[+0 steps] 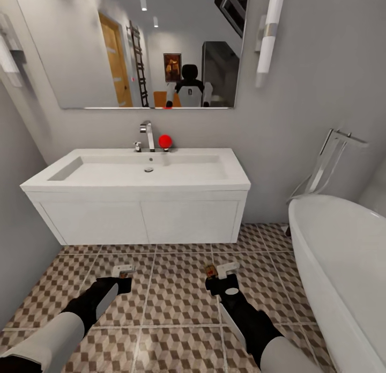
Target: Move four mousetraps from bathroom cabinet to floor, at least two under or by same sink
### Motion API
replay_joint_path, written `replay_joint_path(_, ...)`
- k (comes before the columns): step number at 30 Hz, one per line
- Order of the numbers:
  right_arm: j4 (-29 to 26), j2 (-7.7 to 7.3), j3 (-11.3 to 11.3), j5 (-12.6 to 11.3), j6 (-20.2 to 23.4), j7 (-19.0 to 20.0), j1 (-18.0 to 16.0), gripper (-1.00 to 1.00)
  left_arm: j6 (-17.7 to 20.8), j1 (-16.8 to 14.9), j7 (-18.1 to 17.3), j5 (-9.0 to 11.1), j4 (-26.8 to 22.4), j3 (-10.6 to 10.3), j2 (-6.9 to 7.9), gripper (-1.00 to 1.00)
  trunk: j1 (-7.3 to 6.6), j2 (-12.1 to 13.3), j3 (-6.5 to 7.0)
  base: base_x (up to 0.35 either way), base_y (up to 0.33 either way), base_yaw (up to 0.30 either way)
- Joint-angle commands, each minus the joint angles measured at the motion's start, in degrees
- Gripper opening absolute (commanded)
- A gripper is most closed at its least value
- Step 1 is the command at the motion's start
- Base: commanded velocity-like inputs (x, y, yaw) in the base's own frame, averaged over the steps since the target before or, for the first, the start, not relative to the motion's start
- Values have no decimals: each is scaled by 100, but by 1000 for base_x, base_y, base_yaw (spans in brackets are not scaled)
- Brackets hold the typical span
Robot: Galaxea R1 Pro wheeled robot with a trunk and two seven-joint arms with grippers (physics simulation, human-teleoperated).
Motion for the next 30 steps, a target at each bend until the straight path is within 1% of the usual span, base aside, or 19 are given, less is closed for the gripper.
replay_joint_path(1,-9,-12,34,-79,16,-47,-5,-100,27,-2,42,42,-14,-46,3,-100,22,-44,-33,0,0,0)
replay_joint_path(3,-9,-48,34,-79,14,-44,-5,-100,26,-2,42,43,-14,-48,0,-100,66,-125,-88,0,0,0)
replay_joint_path(7,-9,-73,34,-79,8,-42,-5,-100,26,-2,38,45,-14,-53,-1,-100,154,-285,-197,0,0,0)
replay_joint_path(21,-9,-77,34,-84,7,-42,-5,-100,26,-2,39,45,-14,-56,-9,-100,461,-847,-578,0,0,0)
replay_joint_path(30,-9,-78,34,-83,7,-42,-5,-100,26,-2,35,45,-14,-104,-10,-100,659,-1208,-824,0,0,0)
